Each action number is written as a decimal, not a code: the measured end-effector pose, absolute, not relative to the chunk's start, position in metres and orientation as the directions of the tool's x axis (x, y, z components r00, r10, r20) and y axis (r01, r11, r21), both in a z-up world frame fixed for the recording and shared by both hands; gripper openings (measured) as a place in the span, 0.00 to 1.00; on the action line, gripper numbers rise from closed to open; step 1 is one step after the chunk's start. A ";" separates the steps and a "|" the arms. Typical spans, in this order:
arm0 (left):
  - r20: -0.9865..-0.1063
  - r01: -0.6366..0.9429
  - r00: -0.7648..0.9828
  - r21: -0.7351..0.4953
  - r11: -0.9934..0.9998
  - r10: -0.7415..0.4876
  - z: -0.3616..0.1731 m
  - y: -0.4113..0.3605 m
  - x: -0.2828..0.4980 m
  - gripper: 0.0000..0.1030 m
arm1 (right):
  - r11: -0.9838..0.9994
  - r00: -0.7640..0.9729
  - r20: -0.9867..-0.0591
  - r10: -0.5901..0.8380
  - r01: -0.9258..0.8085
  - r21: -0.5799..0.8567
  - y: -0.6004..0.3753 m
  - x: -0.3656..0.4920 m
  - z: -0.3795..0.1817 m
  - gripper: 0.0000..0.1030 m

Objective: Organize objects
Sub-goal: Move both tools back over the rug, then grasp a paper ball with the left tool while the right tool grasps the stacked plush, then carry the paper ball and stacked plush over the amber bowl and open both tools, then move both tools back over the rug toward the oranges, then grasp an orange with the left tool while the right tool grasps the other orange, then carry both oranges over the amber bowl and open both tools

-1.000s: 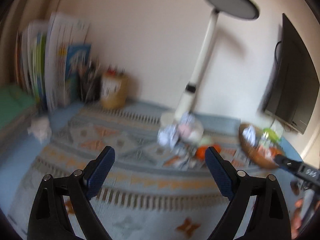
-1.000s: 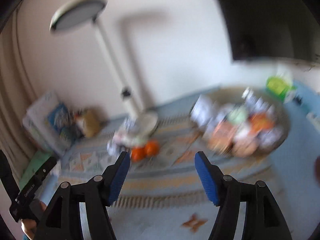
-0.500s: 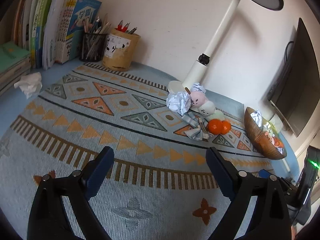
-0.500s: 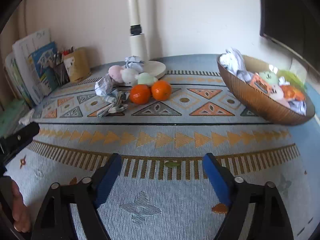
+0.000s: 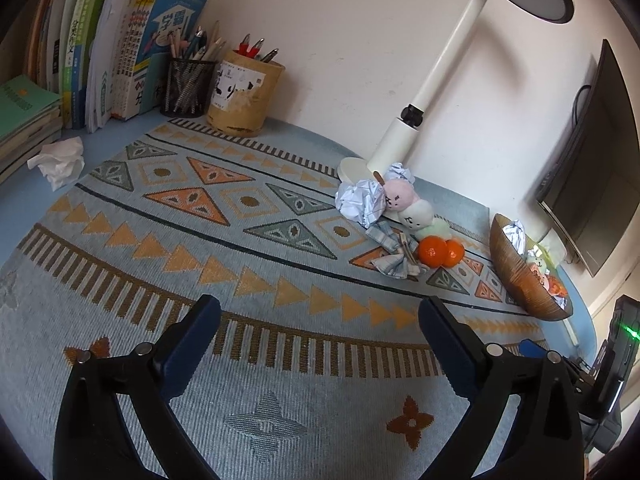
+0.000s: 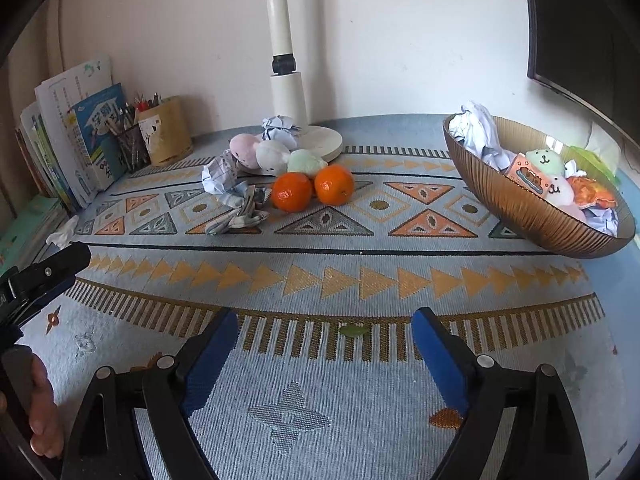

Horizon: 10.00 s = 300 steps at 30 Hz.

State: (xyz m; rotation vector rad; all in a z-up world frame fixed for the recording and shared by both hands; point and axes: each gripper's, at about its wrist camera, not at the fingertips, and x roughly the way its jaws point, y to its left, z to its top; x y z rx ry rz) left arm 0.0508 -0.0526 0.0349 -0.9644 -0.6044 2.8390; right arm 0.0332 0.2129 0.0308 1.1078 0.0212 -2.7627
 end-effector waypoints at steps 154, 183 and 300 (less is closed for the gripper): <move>-0.640 -0.104 -0.732 -0.233 -0.967 0.233 0.038 0.011 0.043 0.99 | -0.983 -0.738 -0.655 -0.159 0.181 0.035 0.232 0.028 0.040 0.89; -0.648 -0.070 -0.709 -0.326 -0.943 0.277 0.027 -0.007 0.041 0.99 | -0.973 -0.706 -0.683 -0.184 0.231 0.024 0.224 0.022 0.032 0.96; -0.688 -0.074 -0.699 -0.202 -0.977 0.195 0.027 0.010 0.047 0.34 | -0.967 -0.759 -0.619 -0.203 0.256 0.003 0.223 0.054 0.039 0.38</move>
